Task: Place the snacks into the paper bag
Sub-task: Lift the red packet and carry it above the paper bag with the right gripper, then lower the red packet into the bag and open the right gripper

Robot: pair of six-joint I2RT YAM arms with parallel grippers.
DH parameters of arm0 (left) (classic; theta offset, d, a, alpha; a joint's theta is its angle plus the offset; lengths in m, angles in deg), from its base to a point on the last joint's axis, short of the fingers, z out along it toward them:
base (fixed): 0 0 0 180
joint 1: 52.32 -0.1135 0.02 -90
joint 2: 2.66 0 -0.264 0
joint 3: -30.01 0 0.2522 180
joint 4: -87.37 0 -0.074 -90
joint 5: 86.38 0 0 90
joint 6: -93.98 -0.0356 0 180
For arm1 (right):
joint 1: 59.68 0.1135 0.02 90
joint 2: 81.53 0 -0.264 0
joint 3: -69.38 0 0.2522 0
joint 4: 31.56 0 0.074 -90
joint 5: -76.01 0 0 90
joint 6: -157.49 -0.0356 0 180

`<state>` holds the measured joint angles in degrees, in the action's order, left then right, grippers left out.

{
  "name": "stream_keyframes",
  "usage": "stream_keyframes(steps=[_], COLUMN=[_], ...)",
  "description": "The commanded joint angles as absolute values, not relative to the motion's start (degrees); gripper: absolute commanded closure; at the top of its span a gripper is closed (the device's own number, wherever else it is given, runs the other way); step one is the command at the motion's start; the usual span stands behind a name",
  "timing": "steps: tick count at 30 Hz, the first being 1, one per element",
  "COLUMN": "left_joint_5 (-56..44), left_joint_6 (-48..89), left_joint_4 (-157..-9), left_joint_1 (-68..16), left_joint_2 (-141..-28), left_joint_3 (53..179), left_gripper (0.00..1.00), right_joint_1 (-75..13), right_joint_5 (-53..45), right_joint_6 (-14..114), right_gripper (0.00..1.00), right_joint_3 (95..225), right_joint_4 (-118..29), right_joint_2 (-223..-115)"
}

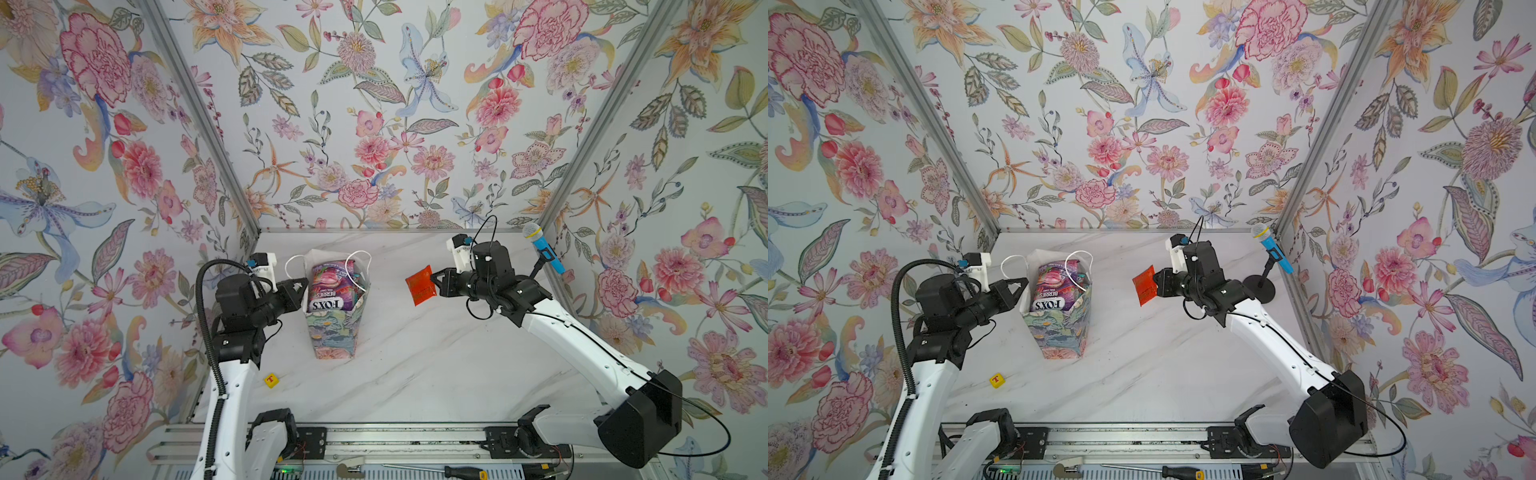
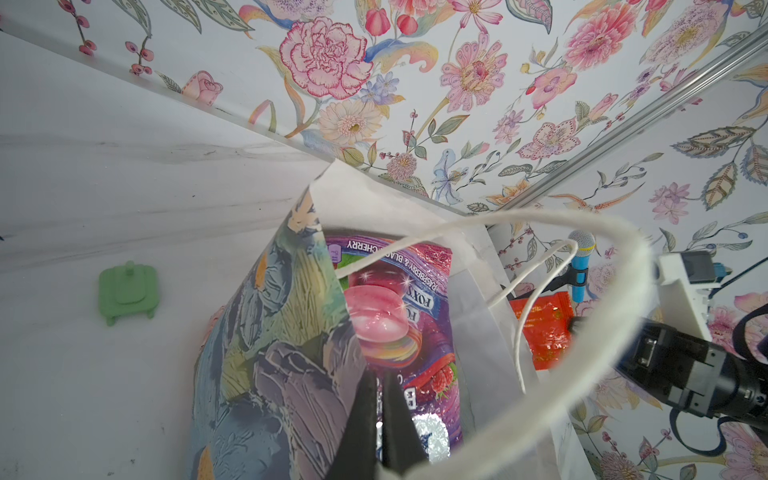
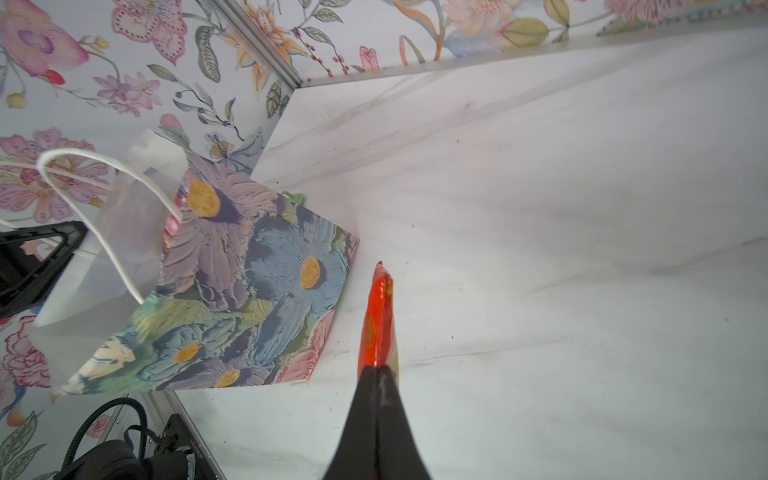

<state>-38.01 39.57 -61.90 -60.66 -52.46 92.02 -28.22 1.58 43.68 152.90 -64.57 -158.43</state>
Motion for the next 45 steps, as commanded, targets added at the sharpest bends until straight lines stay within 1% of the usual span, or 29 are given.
stream_keyframes(steps=[1,6,9,10,15,23,26,29,34,45], left_joint_5=[-39.6,-39.7,-39.6,-39.6,-39.5,-39.7,-39.7,-39.8,-39.8,-39.8], left_joint_6=[40.3,40.5,40.5,40.5,40.5,40.8,40.7,40.6,40.5,40.7], left_joint_4=[-64.2,-64.5,-64.7,-64.6,-64.4,-64.7,-64.9,-64.9,-64.8,-65.0], left_joint_1=[-60.8,-60.9,-60.9,-60.9,-60.9,-60.9,-60.9,-60.9,-60.9,-60.9], left_joint_2=[-51.6,-51.6,-51.8,-51.8,-51.9,-51.9,-51.8,-52.0,-52.1,-52.0], left_joint_3=[92.3,91.8,91.7,91.7,91.8,91.5,91.4,91.2,91.7,91.6], left_gripper=[0.94,0.94,0.94,0.94,0.94,0.94,0.94,0.94,0.94,0.94], right_joint_1=[-26.1,-23.2,-23.0,-21.3,-19.6,-14.3,-12.3,-10.8,-8.8,-5.9], right_joint_5=[1.1,1.9,2.3,2.4,3.8,7.5,9.1,11.1,11.8,10.9], right_joint_6=[46.6,49.4,50.2,50.4,51.7,55.7,56.3,56.1,57.0,60.8], right_gripper=[1.0,1.0,1.0,1.0,1.0,1.0,1.0,1.0,1.0,1.0], right_joint_3=[161.0,174.5,181.6,183.5,195.0,217.2,222.6,224.9,224.3,216.1], right_joint_4=[-65.6,-65.9,-66.1,-66.1,-67.0,-77.2,-79.6,-80.8,-82.3,-86.0], right_joint_2=[-161.4,-167.5,-171.3,-172.5,-179.5,-192.8,-196.7,-198.9,-199.4,-196.2])
